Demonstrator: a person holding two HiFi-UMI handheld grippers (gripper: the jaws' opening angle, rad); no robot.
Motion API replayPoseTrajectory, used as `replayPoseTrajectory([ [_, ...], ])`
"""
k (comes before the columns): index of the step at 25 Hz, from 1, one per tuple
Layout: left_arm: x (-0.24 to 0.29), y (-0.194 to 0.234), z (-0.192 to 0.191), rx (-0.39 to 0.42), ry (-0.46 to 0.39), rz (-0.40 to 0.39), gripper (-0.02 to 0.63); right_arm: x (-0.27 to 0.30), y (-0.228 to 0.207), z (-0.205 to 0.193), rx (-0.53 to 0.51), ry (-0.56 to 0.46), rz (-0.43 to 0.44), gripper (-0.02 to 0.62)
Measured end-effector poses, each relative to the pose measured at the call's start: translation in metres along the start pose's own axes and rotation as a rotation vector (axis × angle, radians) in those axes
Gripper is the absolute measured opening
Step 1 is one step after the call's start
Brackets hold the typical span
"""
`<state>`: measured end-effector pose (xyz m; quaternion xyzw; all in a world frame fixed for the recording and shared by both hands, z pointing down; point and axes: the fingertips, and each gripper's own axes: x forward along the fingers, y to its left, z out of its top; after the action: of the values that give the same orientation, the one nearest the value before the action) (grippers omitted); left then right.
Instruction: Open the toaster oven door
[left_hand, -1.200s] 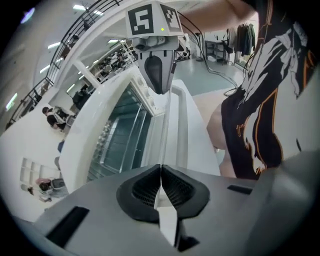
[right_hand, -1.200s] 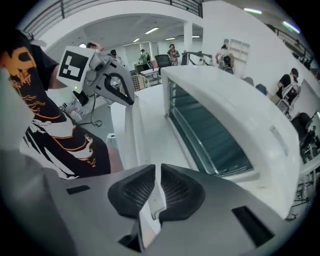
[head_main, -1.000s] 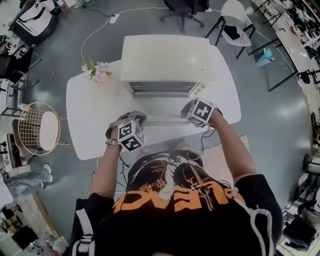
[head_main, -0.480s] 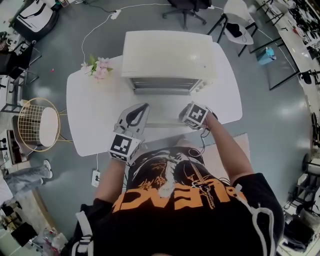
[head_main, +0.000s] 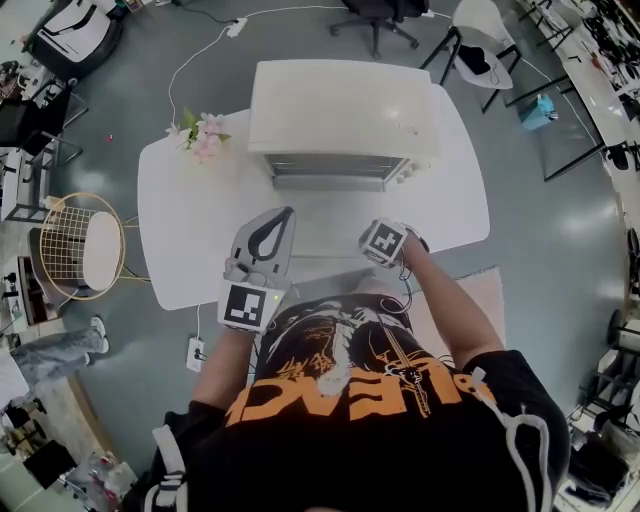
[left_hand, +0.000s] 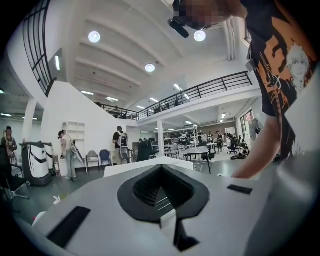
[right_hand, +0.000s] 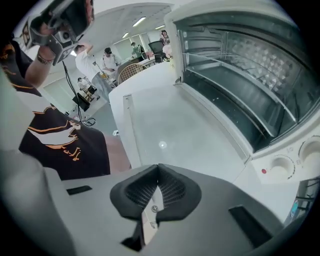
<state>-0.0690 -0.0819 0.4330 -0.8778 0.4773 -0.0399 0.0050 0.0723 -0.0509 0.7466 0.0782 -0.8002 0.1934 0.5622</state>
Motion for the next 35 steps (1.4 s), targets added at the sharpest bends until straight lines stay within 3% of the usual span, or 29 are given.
replayPoseTrajectory([
  [8,-0.003,0.003,0.004,-0.002,-0.011,0.017,0.021,0.027,0.010,0.001,0.048,-0.036,0.023,0.015],
  [12,-0.004,0.009,0.003,-0.010,-0.011,0.028,0.021,0.030,-0.006,-0.012,0.061,0.005,-0.053,0.015],
  [19,0.000,0.008,0.008,-0.017,-0.028,0.019,0.021,0.020,0.000,-0.001,0.063,-0.058,-0.077,0.014],
  [23,0.001,0.012,0.007,-0.023,-0.026,0.017,0.021,-0.020,-0.023,0.031,0.097,-0.247,-0.195,0.014],
  [31,0.007,0.010,0.017,-0.022,-0.048,0.005,0.021,-0.169,-0.028,0.118,0.181,-0.824,-0.278,0.014],
  [35,0.009,0.010,0.030,-0.044,-0.069,0.006,0.021,-0.244,-0.018,0.142,0.157,-1.040,-0.336,0.014],
])
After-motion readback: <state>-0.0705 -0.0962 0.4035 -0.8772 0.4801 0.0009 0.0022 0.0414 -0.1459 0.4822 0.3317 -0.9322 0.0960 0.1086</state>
